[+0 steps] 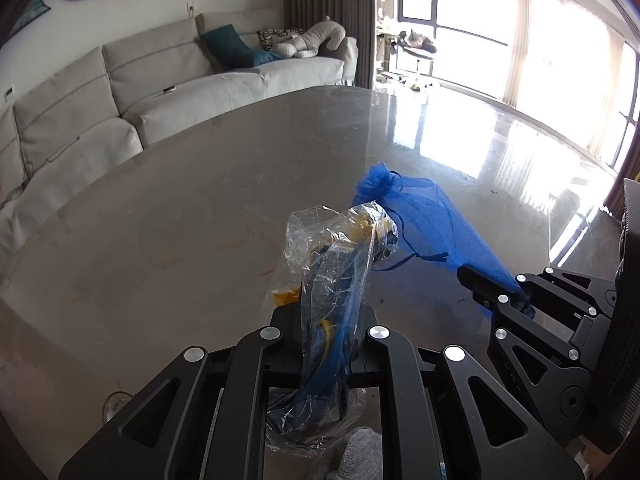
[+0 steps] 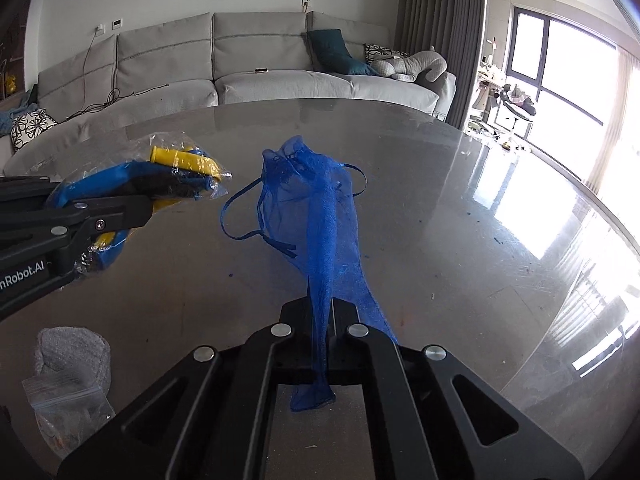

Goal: Collect trash
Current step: 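Carry the packet and mesh bag over the white bin and open both grippers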

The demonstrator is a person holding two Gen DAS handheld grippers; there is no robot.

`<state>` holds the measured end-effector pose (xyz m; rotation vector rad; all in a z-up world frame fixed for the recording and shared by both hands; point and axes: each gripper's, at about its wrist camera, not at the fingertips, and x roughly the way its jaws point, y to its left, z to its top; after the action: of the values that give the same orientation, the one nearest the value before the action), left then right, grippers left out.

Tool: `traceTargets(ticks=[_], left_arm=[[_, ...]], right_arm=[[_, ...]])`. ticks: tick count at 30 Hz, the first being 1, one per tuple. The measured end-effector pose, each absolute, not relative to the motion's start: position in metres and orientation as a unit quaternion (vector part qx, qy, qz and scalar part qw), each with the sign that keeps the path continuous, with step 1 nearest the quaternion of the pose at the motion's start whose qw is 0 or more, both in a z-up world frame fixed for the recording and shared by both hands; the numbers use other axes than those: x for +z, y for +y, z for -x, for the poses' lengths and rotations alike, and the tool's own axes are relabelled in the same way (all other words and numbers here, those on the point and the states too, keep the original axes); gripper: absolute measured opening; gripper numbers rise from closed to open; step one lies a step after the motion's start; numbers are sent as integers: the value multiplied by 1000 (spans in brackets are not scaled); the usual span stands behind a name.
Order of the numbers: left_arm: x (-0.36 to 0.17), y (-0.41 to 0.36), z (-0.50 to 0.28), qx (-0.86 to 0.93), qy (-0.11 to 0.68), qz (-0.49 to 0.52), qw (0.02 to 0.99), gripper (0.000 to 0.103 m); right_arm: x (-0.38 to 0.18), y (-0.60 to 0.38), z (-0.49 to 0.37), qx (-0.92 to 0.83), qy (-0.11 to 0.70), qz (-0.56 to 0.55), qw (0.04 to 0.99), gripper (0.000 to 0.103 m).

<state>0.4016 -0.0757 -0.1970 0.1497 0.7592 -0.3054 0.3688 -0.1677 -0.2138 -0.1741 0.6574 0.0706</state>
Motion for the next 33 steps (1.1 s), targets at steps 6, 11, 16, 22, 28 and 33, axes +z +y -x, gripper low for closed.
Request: traceTargets(ticks=[6, 11, 16, 22, 28, 33], left_arm=[[-190, -70, -395, -151, 359, -70, 918, 11], [-183, -67, -386, -157, 348, -66, 922, 11], [-173, -65, -374, -167, 336, -59, 925, 11], [-166, -75, -341, -206, 332, -53, 919, 11], [-158, -83, -304, -231, 323, -71, 915, 12], [-149, -76, -269, -232, 303, -75, 921, 12]], right_arm=[[-193, -171, -355, 34, 300, 77, 950, 1], [-180, -171, -338, 31, 285, 76, 955, 1], [-161, -167, -319, 24, 265, 75, 961, 1], [-144, -160, -283, 10, 247, 76, 966, 1], [-133, -160, -240, -9, 239, 63, 969, 1], [-129, -159, -204, -20, 240, 60, 969, 1]])
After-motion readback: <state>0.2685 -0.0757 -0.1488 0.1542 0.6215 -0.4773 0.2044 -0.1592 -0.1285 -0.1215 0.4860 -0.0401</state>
